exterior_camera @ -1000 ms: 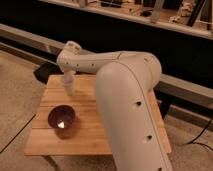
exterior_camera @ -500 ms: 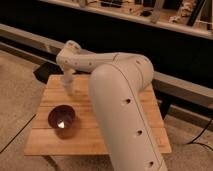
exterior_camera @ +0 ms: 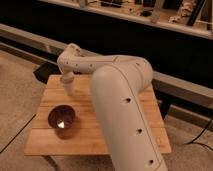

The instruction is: Place the eraser in the ceramic cup

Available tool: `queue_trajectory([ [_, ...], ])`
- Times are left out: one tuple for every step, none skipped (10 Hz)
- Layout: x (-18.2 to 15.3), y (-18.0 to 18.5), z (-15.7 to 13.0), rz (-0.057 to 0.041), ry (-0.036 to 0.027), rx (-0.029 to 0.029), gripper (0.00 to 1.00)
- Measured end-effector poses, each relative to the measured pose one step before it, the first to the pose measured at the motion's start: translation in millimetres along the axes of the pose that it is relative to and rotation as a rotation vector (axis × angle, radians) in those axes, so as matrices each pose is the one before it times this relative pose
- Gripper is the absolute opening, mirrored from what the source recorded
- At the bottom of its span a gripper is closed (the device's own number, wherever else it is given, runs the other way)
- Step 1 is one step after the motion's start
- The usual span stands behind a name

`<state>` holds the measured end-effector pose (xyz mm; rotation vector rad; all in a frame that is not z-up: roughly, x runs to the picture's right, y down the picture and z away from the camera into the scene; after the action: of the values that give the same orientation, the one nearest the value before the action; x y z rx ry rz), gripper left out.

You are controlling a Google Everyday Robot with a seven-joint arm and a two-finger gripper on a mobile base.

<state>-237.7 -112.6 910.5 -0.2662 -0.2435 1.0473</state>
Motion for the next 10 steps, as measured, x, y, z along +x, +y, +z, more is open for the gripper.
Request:
queue_trajectory([
  [3.8,1.26,2.91,0.00177,0.00541,-0.0056,0.0],
  [2.13,1.21,1.89,0.00106,0.00305,-0.00477,0.0],
  [1.78,3.65,3.25,0.00209,0.00245,-0.01176,0.0],
  [-0.11,1.74,1.01,0.00023,-0.00017,-0.00521,0.0],
  [-1.4,1.66,0.48,0.00032,-0.00204,-0.00566,0.0],
  [-2.68,1.67,0.28,0.00014,-0.00448,-0.00634,0.0],
  [-1.5,0.9,0.18,0.0002,-0.00301,-0.00389,0.0],
  [-1.01,0.77,0.29,0.00008,-0.00228,-0.00406,0.0],
  [0.72,0.26,0.78,-0.00208,0.00013,-0.00272,0.03],
  [1.38,-0.71,0.51,-0.00212,0.00158,-0.00049,0.1],
])
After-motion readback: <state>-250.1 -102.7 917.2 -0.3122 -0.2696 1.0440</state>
